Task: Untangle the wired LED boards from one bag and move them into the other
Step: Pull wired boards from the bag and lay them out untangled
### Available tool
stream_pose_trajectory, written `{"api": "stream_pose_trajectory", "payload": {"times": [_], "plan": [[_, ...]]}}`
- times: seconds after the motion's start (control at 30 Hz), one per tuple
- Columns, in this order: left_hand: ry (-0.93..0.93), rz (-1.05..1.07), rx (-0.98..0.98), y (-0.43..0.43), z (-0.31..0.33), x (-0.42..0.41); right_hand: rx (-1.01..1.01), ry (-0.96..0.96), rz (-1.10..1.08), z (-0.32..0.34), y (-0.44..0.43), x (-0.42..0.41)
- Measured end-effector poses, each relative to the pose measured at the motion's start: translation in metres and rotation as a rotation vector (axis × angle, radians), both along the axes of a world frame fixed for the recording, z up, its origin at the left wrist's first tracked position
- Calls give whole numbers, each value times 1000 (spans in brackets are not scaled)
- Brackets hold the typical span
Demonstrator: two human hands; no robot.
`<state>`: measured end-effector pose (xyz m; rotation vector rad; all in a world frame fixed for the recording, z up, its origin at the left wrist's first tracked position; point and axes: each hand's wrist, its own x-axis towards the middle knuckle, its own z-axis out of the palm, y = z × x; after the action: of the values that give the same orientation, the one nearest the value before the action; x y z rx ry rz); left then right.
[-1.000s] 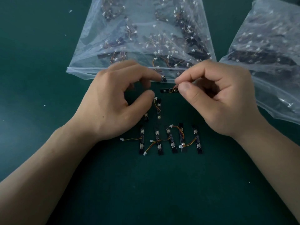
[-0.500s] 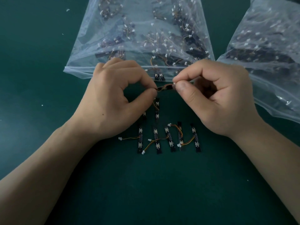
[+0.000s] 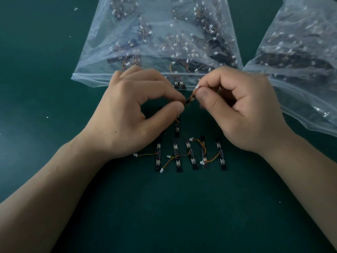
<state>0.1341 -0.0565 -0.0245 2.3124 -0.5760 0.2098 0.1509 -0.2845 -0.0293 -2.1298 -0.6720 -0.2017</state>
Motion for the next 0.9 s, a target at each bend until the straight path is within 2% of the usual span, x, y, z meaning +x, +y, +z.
{"api": "stream_pose_trajectory", "payload": {"times": [0.1,0.17,0.33,0.53,0.7,0.9], "plan": [[5,26,-15,2,0,2,18,88,0,0,-4,1],[19,24,8,3,-1,3,-38,100,-2,-1,-3,1],[33,11,120,2,-6,3,-257,-5,-76,-5,4,0],[27,14,135,3,-7,3,-216,12,-114,-5,2,1],[25,11,152,2,-6,3,-320,29,-80,-3,1,0],[30,12,148,0,-6,2,-316,20,-47,-4,1,-1]]}}
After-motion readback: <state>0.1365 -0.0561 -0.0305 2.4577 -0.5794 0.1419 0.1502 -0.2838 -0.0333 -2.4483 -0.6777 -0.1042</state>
